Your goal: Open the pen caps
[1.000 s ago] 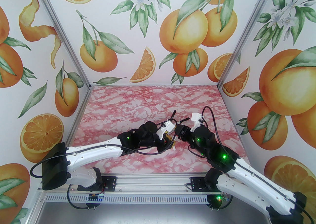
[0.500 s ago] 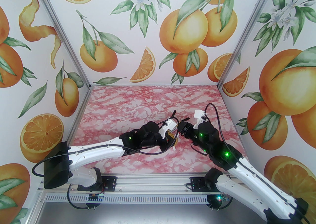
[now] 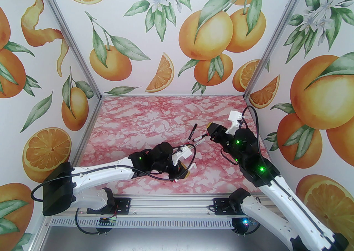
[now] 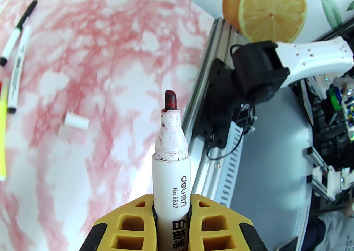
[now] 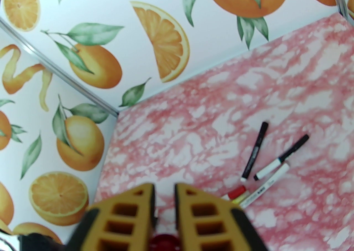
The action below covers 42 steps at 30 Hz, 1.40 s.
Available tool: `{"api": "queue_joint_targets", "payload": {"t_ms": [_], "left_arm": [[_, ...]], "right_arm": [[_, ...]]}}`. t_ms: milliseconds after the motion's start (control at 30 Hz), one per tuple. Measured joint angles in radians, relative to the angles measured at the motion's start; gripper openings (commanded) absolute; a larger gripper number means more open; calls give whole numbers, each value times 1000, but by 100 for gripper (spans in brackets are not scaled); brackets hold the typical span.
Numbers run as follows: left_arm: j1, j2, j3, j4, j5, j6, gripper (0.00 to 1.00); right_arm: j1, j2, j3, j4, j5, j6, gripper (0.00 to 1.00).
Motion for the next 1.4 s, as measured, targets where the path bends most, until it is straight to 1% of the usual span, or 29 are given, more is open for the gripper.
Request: {"api": "queue_joint_targets", "payload": {"t_ms": [100,233,433,500,633,733,967,1067,1167,1400], "left_arm": [[14,-51,-19,3,-11,-8,0],[39,-127,-27,5,-55,-16,0],[87,-219,-27,4,-116,-20,0],[90,-233,-27,-2,-132,-19,0],[91,-243,-27,-5,-132,-19,0],[91,-246,-27,-5,-130,-20,0],[91,-271,-28,-5,-129,-19,1],[91,-282,-28,-5,-129,-20,1],[91,-282,-31,0,-126,-27,1],[91,-275,-41,19,-105,-35,1]], "right_arm": [[0,11,2,-10,17,-4,6],[0,45,-2,-63,26,-6,6],[7,113,-95,-156,25,-38,7],[31,131,-137,-180,33,-48,8],[141,148,-225,-215,76,-56,8],[182,150,-288,-203,97,-56,8],[206,155,-433,-130,126,-45,9],[207,164,-446,-111,131,-43,9],[209,167,-470,-47,131,-34,10],[227,244,-520,58,135,-13,12]]}}
